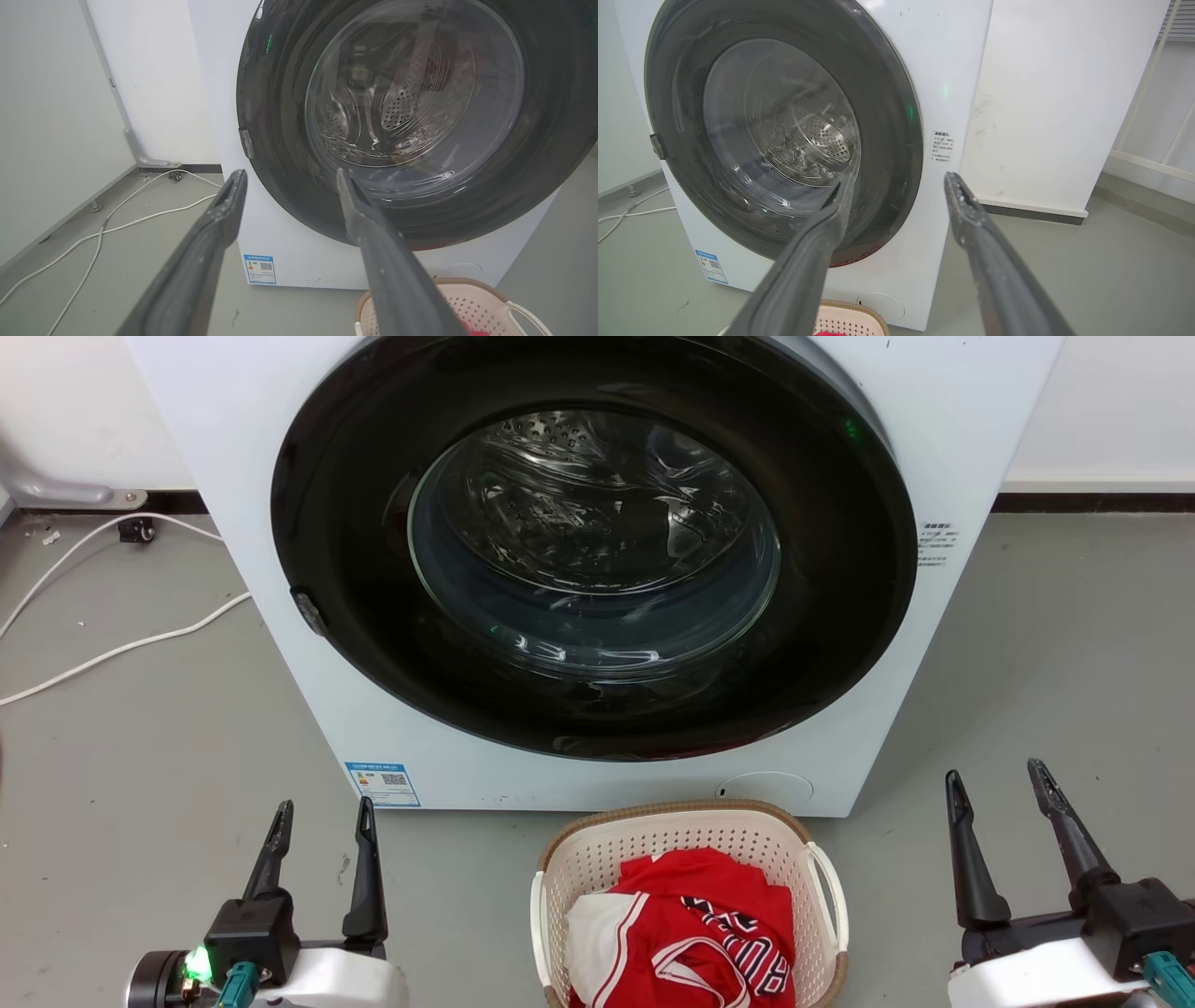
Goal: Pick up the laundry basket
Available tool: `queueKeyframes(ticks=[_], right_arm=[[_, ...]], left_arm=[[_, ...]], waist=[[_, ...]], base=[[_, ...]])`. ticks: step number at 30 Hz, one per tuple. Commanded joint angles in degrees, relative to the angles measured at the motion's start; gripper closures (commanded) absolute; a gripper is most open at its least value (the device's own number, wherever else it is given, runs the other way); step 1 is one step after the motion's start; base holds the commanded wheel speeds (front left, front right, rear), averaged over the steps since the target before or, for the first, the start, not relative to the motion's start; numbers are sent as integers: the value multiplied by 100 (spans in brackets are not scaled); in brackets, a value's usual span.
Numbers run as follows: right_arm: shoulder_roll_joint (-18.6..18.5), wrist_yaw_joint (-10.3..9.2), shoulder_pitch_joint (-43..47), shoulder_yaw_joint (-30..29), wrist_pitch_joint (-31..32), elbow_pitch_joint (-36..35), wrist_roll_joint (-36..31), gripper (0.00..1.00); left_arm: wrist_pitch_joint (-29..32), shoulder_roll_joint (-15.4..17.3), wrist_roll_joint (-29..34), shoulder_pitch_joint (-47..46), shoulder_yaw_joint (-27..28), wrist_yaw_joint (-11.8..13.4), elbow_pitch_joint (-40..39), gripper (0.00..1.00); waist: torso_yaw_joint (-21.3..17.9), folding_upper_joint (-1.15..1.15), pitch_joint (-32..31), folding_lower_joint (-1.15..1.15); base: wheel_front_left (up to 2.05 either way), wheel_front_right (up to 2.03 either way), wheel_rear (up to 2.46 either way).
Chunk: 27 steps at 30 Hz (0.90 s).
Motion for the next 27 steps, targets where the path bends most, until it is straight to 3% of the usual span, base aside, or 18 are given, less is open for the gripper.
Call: queueKeyframes(ticks=[1,27], right_arm=[[-19,-1,40,-8,-14,15,67,0],[-18,-1,80,-10,-14,77,199,0]], left_arm=[[-16,-7,21,62,9,-31,2,0],[-16,-19,-21,120,13,-29,79,0]], waist=[[3,0,0,0],[13,0,-28,0]], base=[[0,0,0],[0,0,0]])
